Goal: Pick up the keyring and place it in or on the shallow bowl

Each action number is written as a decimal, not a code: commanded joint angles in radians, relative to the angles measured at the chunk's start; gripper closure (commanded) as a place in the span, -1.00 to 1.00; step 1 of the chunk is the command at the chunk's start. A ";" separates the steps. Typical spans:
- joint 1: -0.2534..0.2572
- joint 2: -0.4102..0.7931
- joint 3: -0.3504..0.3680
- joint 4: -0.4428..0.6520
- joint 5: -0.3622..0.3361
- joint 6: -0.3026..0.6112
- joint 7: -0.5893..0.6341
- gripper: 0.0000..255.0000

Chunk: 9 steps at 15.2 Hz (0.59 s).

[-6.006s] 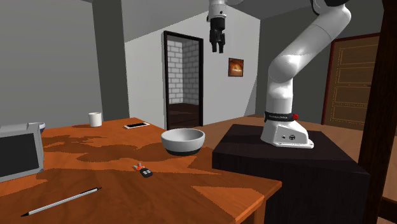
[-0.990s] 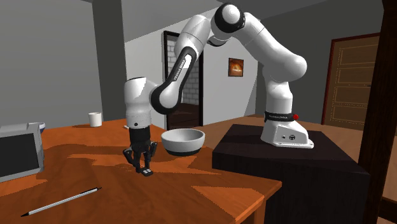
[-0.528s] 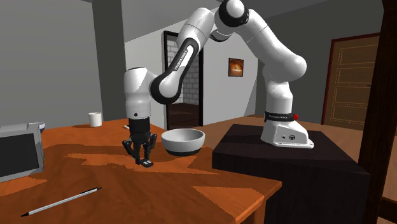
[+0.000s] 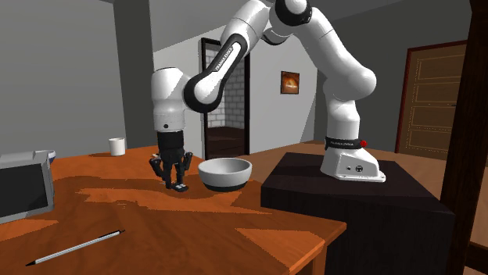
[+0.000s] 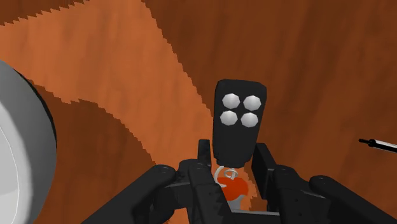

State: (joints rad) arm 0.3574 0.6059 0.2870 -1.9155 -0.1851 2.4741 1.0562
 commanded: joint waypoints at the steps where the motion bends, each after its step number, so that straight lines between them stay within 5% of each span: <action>1: -0.003 -0.019 0.006 0.000 0.007 -0.020 -0.002 1.00; 9: -0.020 -0.099 0.029 -0.004 0.035 -0.094 -0.017 1.00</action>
State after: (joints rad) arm 0.3419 0.5174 0.3136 -1.9163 -0.1538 2.3880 1.0434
